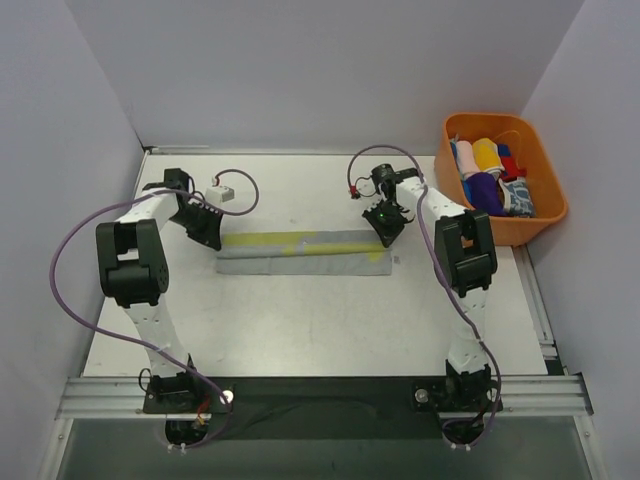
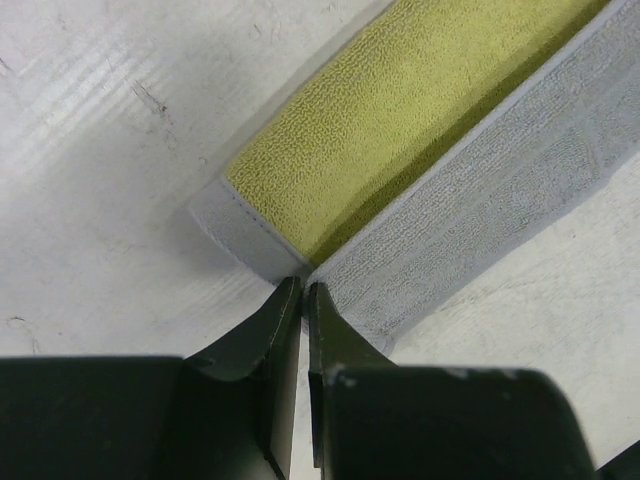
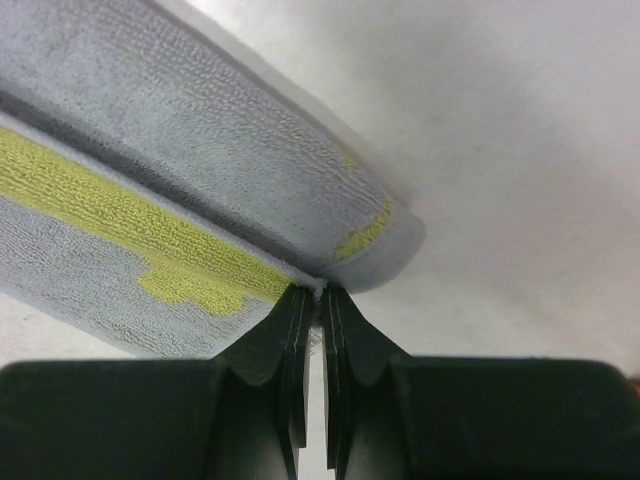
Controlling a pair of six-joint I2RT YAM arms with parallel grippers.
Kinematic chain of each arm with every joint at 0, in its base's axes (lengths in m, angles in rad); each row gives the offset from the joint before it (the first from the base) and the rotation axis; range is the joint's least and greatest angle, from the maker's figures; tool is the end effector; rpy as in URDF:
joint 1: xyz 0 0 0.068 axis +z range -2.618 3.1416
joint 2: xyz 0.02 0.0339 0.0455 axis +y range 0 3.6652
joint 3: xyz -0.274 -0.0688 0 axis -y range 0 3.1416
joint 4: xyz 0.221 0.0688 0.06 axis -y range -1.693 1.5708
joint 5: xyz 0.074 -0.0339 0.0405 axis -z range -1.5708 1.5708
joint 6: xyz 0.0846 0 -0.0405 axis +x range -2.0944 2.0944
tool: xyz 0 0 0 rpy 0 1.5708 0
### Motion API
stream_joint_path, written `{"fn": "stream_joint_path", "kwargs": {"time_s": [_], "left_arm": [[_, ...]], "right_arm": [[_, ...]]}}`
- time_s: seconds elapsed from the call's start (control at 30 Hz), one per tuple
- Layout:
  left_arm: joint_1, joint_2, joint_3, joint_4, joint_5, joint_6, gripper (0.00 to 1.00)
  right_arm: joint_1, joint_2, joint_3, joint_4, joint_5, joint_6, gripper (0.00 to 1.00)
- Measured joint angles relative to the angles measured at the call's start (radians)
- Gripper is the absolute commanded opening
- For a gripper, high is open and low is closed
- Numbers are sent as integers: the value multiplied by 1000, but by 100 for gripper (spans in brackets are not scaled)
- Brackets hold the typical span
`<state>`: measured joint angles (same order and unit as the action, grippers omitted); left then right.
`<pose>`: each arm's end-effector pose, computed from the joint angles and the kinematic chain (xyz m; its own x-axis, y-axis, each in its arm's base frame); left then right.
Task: Roll the towels
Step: Fold the towel
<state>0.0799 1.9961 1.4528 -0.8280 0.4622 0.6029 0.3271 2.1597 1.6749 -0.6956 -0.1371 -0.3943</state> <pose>0.3847 -0.0070 0.1534 -0.7953 0.4455 -0.4111 0.5677 0.7851 -0.2476 0.4279 0.1574 0.1455 -0.6673 -0.6283 -0.3999 -0.6758 0.7365 -0.0295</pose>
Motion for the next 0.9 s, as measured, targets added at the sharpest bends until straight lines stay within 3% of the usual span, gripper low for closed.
{"fn": "stream_joint_path", "kwargs": {"time_s": [0.23, 0.6, 0.9], "left_arm": [[-3, -3, 76, -11, 37, -23, 0], [-3, -40, 81, -50, 43, -16, 0], [-21, -30, 76, -53, 29, -19, 0]], "right_arm": [[-32, 3, 95, 6, 7, -26, 0], [9, -134, -44, -37, 3, -53, 0], [23, -61, -93, -52, -7, -49, 0]]}}
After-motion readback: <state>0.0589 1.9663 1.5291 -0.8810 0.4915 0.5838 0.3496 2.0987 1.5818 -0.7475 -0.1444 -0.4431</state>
